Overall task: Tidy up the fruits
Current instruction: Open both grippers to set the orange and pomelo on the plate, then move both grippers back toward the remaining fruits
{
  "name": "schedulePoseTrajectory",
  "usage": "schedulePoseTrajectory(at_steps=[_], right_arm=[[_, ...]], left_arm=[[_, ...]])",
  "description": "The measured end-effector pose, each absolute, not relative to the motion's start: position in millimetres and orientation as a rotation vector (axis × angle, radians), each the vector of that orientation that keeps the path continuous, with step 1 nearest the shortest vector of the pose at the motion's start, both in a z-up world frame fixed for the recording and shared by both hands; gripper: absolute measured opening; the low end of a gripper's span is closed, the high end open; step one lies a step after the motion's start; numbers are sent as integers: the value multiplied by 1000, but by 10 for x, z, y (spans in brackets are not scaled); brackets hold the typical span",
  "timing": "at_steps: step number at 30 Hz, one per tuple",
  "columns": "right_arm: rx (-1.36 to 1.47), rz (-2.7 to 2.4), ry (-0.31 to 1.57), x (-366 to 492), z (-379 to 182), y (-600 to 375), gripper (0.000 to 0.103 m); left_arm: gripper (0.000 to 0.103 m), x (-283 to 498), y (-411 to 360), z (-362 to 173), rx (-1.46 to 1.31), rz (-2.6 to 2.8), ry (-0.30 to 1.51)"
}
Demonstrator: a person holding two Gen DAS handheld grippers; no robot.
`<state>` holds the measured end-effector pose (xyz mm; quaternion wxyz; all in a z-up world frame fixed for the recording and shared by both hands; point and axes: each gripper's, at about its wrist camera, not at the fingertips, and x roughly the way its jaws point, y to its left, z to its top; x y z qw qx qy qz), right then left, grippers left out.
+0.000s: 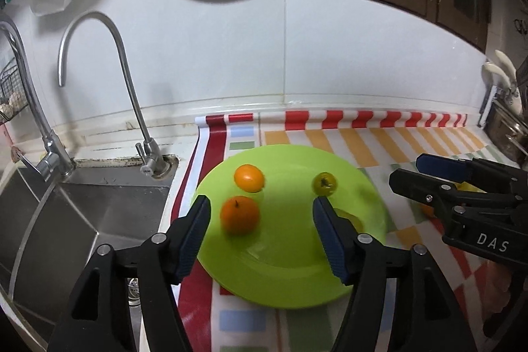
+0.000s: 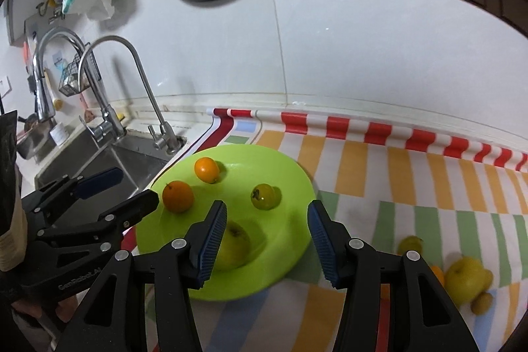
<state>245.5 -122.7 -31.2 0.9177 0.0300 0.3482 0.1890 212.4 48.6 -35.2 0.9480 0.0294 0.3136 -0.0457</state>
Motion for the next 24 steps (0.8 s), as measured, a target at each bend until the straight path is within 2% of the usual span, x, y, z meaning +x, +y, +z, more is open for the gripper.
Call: schedulePoseTrajectory(at_steps=[3,10,14,24], right_arm=[[74,374,704,2318,-241,-1305,58],[84,336,663,2036,-101,-1461,58],[78,307,640,1852,-40,-1582,64],[68,213,581,1466,118,-1932,64]], left_arm=[[68,1998,432,-260,54,-98,619],[74,1756,280,-93,52,-122,574],[76,1607,162,-26,65,-139,551],[82,1334,-121,91,85,-179,508]])
